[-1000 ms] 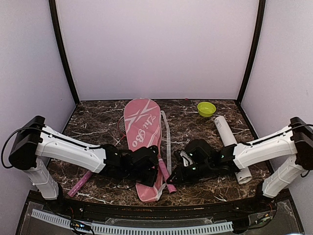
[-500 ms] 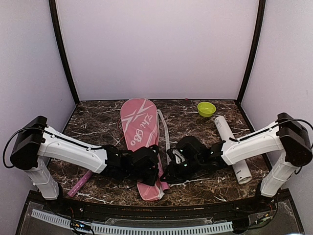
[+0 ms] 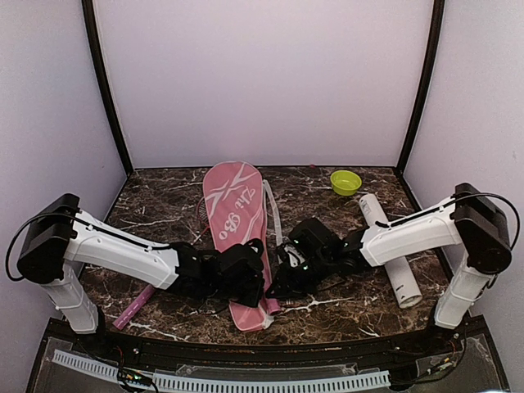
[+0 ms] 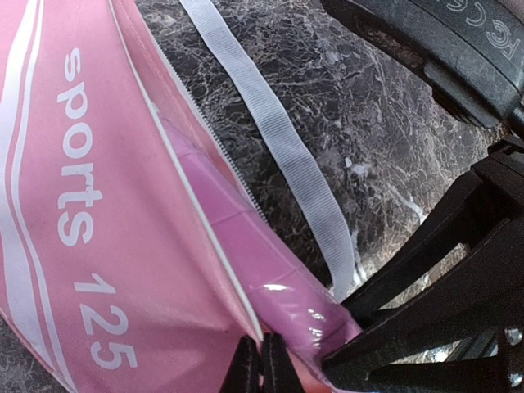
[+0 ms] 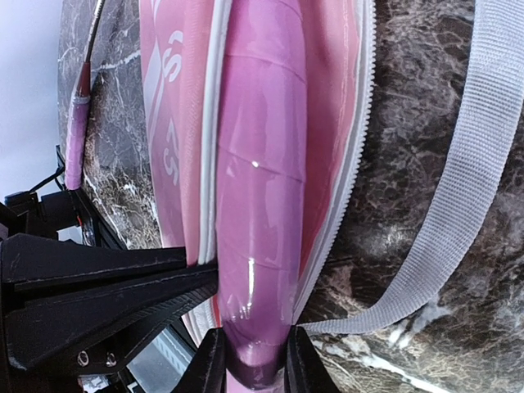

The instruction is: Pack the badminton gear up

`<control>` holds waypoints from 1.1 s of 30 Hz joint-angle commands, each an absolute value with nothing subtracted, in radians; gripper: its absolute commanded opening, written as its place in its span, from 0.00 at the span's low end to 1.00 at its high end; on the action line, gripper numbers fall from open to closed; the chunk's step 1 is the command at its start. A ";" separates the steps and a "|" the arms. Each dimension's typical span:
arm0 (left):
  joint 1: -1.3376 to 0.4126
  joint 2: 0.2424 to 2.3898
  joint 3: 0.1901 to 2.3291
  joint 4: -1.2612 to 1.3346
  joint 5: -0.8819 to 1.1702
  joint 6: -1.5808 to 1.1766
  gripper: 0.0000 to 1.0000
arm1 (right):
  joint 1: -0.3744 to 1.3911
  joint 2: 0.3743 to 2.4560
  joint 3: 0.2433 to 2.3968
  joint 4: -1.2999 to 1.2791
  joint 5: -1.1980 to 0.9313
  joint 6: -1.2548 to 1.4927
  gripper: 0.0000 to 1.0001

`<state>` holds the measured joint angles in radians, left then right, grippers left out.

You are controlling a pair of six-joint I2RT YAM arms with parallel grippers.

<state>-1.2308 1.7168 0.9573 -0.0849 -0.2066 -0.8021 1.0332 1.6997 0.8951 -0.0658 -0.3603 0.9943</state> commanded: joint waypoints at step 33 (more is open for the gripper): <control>-1.236 1.608 0.865 -0.033 -0.145 -0.982 0.00 | 0.989 1.749 0.909 0.277 -0.303 0.897 0.27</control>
